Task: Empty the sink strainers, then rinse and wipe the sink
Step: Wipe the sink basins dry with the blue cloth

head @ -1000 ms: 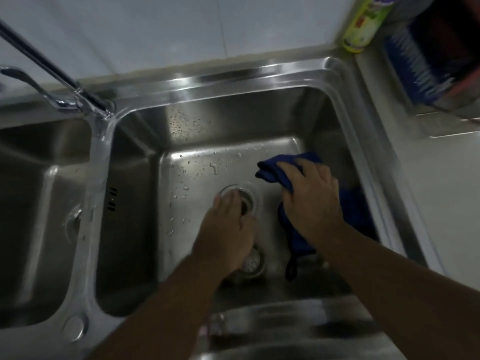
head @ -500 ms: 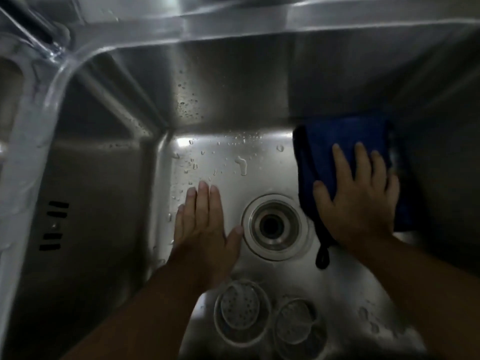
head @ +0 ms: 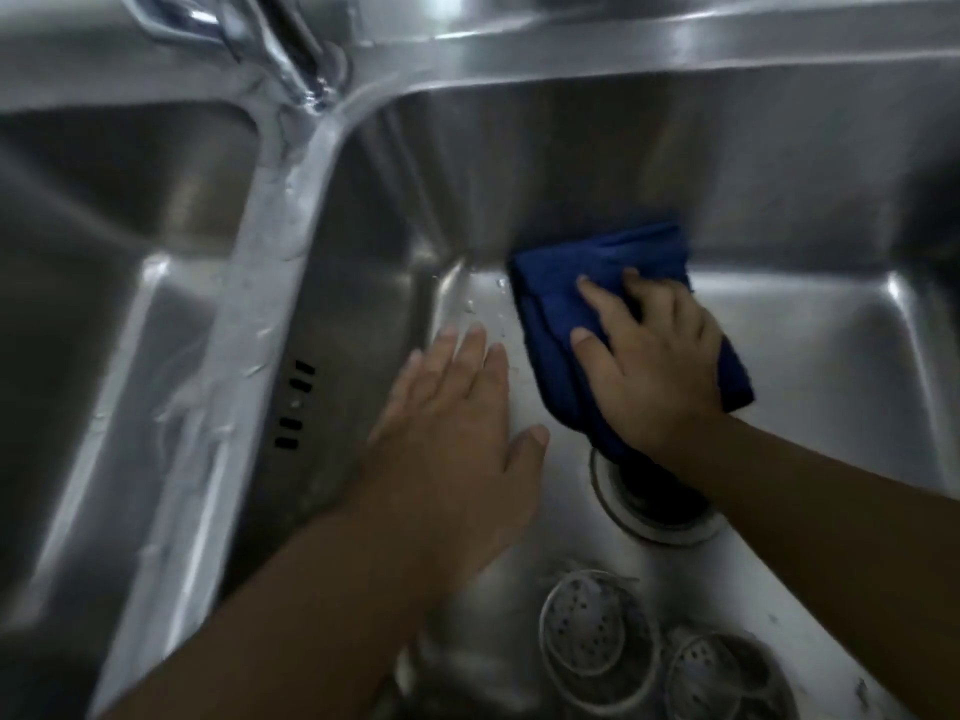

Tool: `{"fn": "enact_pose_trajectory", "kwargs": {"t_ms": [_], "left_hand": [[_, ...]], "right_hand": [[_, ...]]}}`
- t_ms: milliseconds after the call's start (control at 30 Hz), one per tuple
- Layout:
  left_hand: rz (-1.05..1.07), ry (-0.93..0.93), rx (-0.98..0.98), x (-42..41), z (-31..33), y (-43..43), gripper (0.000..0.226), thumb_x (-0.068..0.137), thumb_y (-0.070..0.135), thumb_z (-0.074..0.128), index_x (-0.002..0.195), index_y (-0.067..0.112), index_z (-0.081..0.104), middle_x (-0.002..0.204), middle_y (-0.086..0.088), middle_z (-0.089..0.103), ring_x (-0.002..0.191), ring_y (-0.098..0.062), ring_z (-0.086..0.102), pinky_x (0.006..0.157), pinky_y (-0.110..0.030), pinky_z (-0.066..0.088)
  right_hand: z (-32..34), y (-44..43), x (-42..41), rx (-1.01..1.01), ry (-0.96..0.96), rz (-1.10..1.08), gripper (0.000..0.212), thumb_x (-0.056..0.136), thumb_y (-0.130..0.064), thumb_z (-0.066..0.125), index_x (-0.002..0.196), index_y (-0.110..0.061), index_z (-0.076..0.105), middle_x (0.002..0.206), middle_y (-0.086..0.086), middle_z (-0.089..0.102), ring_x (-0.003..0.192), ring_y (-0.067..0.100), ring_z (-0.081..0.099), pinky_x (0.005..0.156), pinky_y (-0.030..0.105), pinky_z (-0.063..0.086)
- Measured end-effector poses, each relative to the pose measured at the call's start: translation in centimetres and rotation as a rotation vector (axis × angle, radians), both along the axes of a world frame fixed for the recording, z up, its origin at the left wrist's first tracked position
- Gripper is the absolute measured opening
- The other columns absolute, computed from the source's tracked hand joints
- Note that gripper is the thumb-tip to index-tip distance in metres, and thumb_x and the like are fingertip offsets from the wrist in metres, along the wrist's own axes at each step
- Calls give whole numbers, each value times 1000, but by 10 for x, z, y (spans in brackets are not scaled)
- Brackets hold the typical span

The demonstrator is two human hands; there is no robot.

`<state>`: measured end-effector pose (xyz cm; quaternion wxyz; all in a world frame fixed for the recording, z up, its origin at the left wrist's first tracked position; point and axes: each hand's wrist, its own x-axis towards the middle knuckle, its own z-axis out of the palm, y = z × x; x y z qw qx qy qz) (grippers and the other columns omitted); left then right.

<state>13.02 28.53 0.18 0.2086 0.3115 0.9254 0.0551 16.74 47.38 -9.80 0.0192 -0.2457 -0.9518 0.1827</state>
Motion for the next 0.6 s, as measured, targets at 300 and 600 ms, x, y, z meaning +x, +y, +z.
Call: {"fn": "enact_pose_trajectory", "kwargs": {"t_ms": [300, 600], "left_hand": [[-57, 333, 36, -20, 95, -57, 79, 98, 55, 30, 164, 22, 2, 172, 0, -11, 154, -10, -20, 120, -27, -16], [15, 361, 84, -23, 87, -60, 87, 95, 53, 29, 163, 10, -1, 172, -9, -8, 158, -18, -10, 124, -31, -6]], "right_hand": [[12, -79, -38, -134, -74, 564, 80, 88, -48, 43, 162, -30, 17, 160, 2, 34, 146, 28, 26, 115, 42, 11], [4, -66, -19, -131, 2, 809, 77, 89, -75, 47, 151, -31, 38, 154, 0, 44, 141, 23, 37, 117, 46, 24]]}}
